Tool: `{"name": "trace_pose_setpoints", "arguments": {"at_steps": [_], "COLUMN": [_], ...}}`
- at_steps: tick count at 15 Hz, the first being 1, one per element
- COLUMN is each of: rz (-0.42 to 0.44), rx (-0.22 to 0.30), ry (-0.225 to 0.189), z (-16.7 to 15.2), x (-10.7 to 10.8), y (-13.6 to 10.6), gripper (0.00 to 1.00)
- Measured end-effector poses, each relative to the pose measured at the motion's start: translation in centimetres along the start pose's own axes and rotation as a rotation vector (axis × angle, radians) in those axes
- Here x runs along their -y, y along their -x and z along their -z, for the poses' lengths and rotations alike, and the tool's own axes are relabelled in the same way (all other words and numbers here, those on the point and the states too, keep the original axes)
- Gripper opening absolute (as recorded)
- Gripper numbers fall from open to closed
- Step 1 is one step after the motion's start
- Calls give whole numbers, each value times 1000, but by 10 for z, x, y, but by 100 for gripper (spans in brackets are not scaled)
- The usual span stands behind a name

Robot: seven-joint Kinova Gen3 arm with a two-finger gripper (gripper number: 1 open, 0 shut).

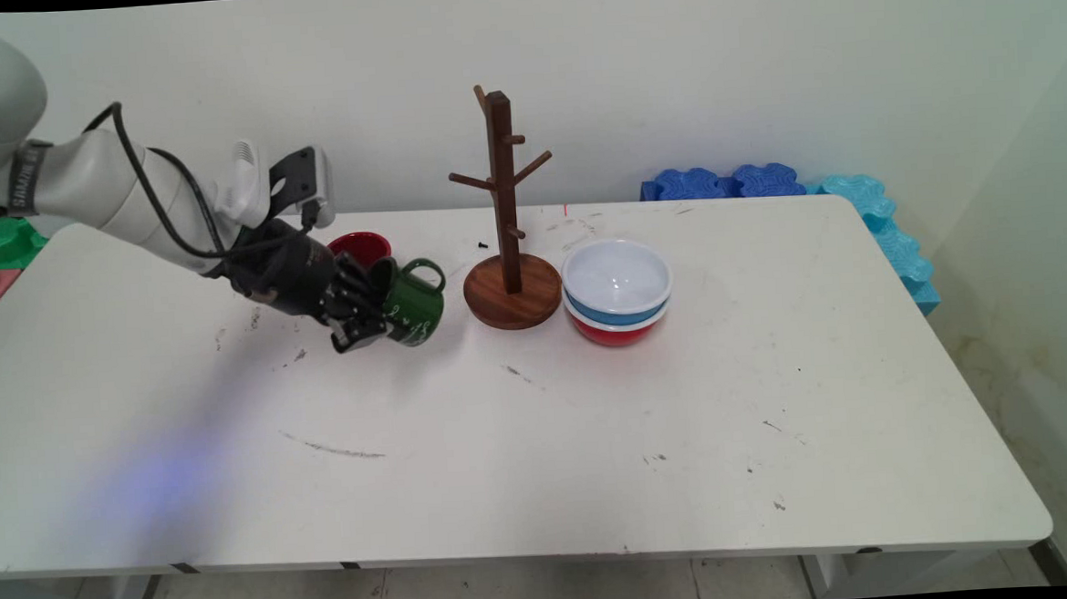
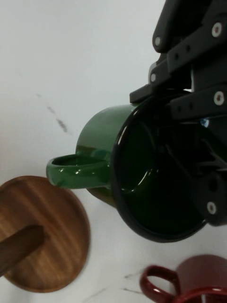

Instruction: Place the picked object on the table

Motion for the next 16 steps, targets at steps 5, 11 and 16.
{"name": "trace_pose_setpoints", "arguments": {"at_steps": [5, 11, 16], "rz": [-57, -96, -105], "rx": [63, 135, 198], "ry": [-22, -50, -77], "z": [1, -2, -6], "x": [-3, -5, -4], "y": [4, 8, 13], "gripper": [0, 0, 0]}}
